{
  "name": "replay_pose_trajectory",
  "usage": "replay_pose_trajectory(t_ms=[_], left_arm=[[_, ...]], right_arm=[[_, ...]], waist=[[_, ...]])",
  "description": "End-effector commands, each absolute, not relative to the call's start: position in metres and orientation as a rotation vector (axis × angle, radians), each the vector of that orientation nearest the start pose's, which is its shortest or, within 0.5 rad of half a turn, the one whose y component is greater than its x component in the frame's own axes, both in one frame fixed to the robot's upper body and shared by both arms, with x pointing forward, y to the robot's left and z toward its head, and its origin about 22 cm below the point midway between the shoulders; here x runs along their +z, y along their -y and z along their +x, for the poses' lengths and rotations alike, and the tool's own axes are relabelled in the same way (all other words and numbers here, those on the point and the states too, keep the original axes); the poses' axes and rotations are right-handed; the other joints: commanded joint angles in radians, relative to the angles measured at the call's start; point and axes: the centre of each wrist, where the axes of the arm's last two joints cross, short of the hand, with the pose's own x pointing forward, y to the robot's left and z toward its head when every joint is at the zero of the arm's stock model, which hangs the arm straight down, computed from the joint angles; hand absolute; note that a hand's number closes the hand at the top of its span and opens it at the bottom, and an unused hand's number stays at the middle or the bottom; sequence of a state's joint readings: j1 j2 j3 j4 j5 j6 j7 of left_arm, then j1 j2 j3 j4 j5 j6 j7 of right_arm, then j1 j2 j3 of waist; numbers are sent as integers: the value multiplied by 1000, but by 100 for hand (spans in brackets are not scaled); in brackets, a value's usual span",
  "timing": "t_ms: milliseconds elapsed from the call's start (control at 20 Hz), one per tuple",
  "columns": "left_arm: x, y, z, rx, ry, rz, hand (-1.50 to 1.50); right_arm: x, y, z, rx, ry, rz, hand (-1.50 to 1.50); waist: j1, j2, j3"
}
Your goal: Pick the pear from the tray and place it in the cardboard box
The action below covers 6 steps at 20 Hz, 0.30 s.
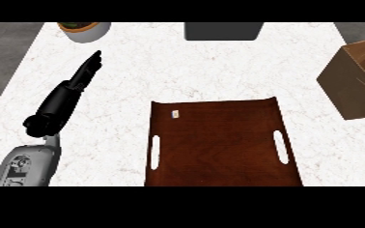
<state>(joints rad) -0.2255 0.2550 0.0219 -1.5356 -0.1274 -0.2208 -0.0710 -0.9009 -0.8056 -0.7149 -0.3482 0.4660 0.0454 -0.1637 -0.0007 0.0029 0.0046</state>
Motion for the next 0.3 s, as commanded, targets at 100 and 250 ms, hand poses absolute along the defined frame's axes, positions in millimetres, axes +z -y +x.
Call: replay_pose_trajectory(t_ms=[100,250], left_arm=[[71,-270,301,-537,1764,92,0],[66,-277,297,-550,1760,91,0]], right_arm=[[165,544,324,-462,1530,-728,-150],[142,566,291,-492,1570,-826,-150]], waist=[[7,7,-2],[14,9,-1]])
